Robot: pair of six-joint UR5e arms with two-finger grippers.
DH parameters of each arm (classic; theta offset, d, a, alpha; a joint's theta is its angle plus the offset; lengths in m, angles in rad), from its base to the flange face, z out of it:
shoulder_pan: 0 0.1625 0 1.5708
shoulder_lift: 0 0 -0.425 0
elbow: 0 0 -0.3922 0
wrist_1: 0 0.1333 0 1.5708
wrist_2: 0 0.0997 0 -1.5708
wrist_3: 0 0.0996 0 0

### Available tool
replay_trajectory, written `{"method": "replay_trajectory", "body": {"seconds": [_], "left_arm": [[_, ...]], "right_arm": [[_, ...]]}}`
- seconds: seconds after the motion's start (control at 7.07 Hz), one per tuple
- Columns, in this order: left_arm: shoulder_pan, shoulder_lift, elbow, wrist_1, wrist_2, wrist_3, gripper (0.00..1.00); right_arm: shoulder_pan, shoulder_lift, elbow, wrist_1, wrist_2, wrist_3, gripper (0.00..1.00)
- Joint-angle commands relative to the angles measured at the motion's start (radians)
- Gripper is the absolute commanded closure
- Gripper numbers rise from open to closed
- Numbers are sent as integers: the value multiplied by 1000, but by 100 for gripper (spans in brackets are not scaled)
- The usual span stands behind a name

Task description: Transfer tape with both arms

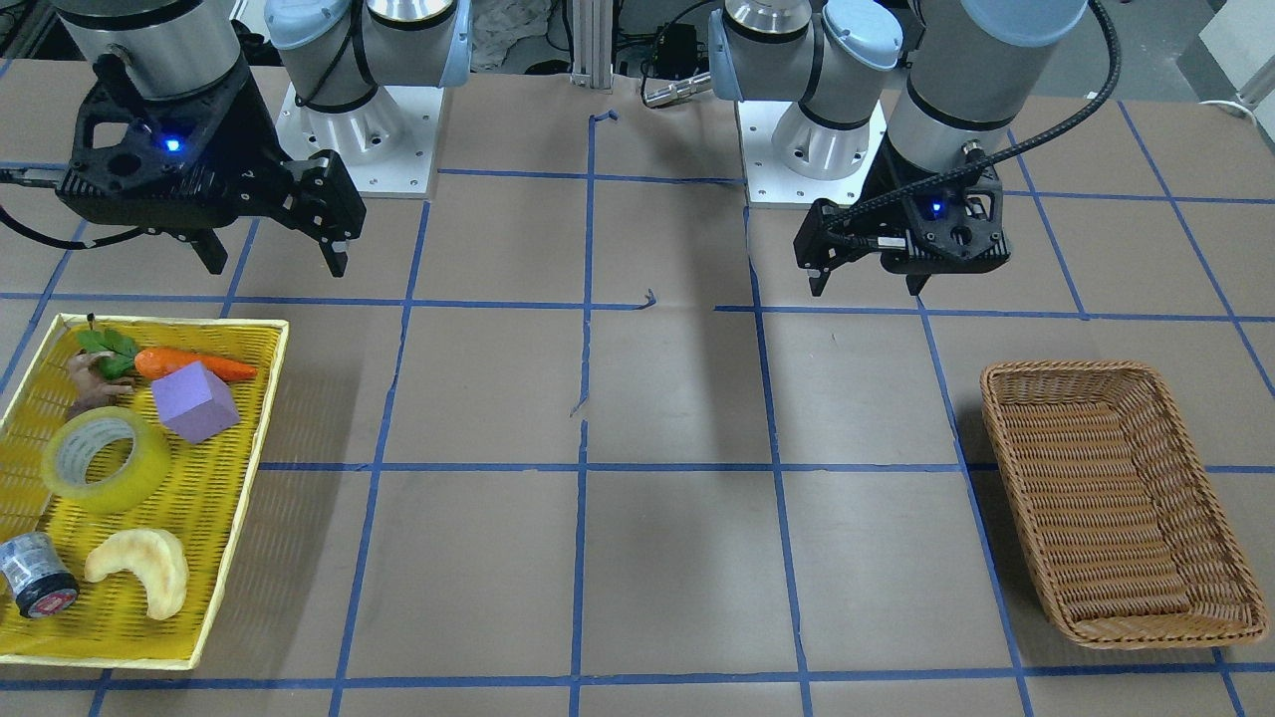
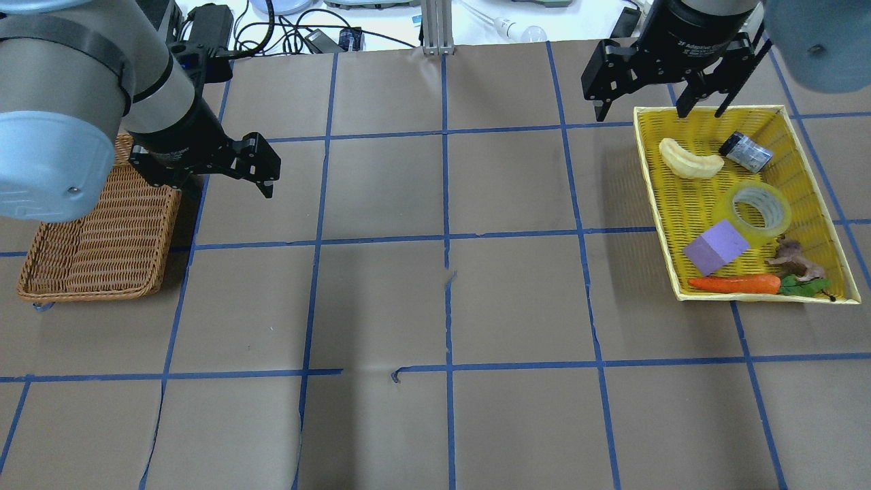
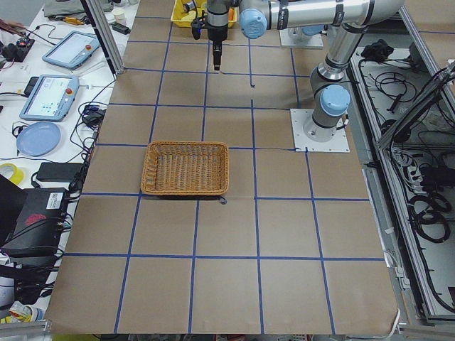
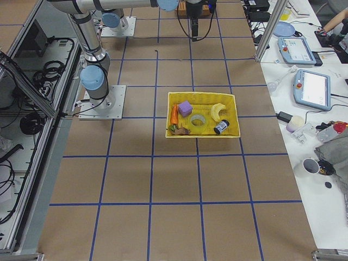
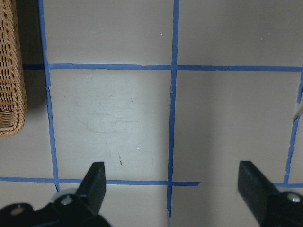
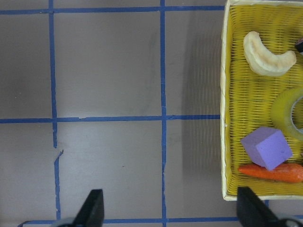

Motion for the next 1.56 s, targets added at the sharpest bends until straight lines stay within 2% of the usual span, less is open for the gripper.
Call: {"method": "replay_trajectory", "body": {"seconds": [0.0, 1.42], "left_arm": [[0, 0, -1, -2, 0, 0, 0], [3, 2, -8, 0, 0, 2, 0]], "right_arm": [[0, -2, 0, 2, -9, -2, 0], [-11, 8, -2, 12, -9, -11, 0]]}}
